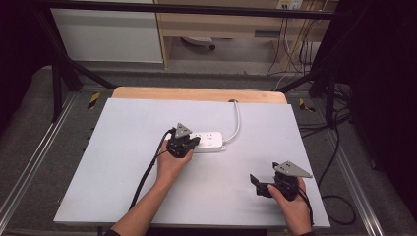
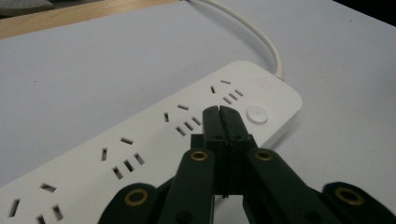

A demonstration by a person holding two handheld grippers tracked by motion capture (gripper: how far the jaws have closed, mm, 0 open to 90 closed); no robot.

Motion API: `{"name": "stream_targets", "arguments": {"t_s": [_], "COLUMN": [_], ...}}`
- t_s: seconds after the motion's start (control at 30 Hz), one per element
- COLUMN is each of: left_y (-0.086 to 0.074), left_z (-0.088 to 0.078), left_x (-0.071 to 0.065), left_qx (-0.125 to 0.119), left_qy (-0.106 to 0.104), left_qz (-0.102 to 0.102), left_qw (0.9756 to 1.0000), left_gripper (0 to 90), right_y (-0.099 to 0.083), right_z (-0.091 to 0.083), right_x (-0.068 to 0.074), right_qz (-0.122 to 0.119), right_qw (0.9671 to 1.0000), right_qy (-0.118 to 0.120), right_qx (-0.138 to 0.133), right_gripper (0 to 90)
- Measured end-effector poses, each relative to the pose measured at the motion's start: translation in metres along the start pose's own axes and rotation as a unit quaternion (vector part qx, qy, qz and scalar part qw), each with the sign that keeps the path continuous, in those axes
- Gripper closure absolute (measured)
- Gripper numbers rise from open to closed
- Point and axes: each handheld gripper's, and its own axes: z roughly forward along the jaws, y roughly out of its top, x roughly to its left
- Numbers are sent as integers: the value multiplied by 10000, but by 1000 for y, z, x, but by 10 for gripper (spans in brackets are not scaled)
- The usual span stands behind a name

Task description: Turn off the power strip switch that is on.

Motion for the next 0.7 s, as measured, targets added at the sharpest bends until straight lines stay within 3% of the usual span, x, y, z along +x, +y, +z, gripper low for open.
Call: {"name": "stream_targets", "arguments": {"t_s": [0.47, 0.7], "left_y": [-3, -3], "left_z": [5, 5], "left_x": [1, 1], "left_qx": [9, 41], "left_qy": [56, 122], "left_qz": [-55, 14], "left_qw": [10000, 9999], "left_gripper": [900, 900], "right_y": [0, 0], "right_z": [-1, -2], "right_x": [0, -1], "right_qz": [30, 15], "right_qw": [10000, 10000], "right_qy": [2, 21], "right_qx": [0, -26], "right_gripper": [36, 36]}}
